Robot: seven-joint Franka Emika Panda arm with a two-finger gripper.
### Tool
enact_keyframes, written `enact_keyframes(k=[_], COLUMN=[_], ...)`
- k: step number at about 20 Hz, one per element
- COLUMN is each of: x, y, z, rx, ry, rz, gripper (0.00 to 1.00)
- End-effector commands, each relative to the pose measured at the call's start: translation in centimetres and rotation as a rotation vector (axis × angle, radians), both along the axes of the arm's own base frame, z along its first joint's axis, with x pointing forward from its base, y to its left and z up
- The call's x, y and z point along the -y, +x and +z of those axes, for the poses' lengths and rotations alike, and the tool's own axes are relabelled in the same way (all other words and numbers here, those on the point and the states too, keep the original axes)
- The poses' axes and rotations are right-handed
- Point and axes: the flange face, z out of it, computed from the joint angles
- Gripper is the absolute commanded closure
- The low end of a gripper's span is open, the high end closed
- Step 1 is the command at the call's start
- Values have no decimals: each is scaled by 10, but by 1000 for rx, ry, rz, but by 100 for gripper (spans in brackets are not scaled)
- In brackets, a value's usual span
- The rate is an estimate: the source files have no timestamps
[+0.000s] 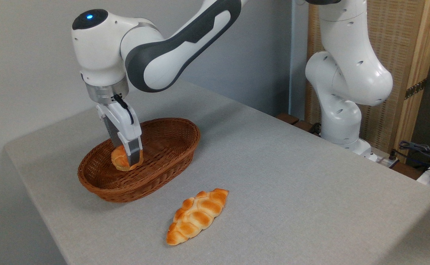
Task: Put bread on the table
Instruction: 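Lower the gripper into the basket around the round bread roll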
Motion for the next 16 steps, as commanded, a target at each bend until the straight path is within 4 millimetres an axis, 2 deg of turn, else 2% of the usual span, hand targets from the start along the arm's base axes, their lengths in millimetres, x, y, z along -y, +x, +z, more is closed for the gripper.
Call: enact_keyframes(k=[1,4,6,9,12,14,16], x=[8,9,17,23,23,24,22], y=[0,1,-2,-2,-2,-2,-1], z=[-6,-9,-9,-19,-22,-22,-21], rx=[-5,-8,-7,-15,-18,-16,-8], ry=[-15,-16,-15,-9,-6,-5,8], rz=[5,4,-10,-22,-26,-35,-41], gripper=[0,0,0,0,1,14,37])
